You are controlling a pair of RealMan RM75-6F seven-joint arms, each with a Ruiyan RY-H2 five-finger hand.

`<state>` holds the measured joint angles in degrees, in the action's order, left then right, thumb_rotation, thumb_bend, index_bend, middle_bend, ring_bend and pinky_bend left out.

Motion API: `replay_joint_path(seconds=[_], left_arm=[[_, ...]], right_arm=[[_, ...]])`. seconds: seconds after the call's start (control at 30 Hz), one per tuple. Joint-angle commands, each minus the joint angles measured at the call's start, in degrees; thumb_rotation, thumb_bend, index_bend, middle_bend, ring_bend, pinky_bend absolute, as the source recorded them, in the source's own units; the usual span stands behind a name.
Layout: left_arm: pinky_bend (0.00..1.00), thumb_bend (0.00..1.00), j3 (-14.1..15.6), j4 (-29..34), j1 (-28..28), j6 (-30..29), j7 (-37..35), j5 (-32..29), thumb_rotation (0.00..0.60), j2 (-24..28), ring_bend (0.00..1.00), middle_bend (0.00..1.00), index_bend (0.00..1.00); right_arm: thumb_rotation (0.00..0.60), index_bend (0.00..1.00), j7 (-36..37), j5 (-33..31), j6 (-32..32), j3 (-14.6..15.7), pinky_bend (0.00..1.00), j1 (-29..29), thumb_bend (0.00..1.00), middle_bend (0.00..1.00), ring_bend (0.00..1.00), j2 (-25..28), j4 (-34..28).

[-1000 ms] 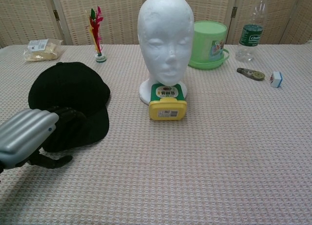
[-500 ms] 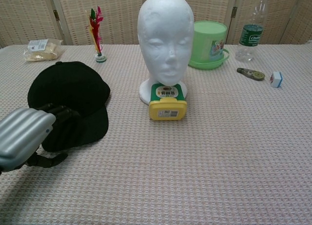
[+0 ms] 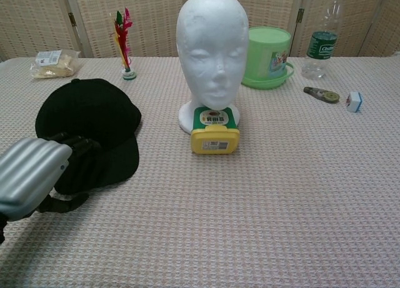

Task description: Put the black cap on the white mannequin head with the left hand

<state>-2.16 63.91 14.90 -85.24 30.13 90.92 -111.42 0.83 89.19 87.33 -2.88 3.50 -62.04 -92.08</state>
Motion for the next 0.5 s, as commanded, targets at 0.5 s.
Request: replay_joint_path(seconds=[0.5], left_arm=[[0.43,0.26,-0.61,-3.28,0.2,-0.24,-0.18,-0.42,0.6,-1.89,0.29,0.35,0.32]], right_arm=[[0.6,0.0,0.5,0.33,0.1,0.14,0.0,-0.11,0.15,0.0,0.0,0.19,0.04]])
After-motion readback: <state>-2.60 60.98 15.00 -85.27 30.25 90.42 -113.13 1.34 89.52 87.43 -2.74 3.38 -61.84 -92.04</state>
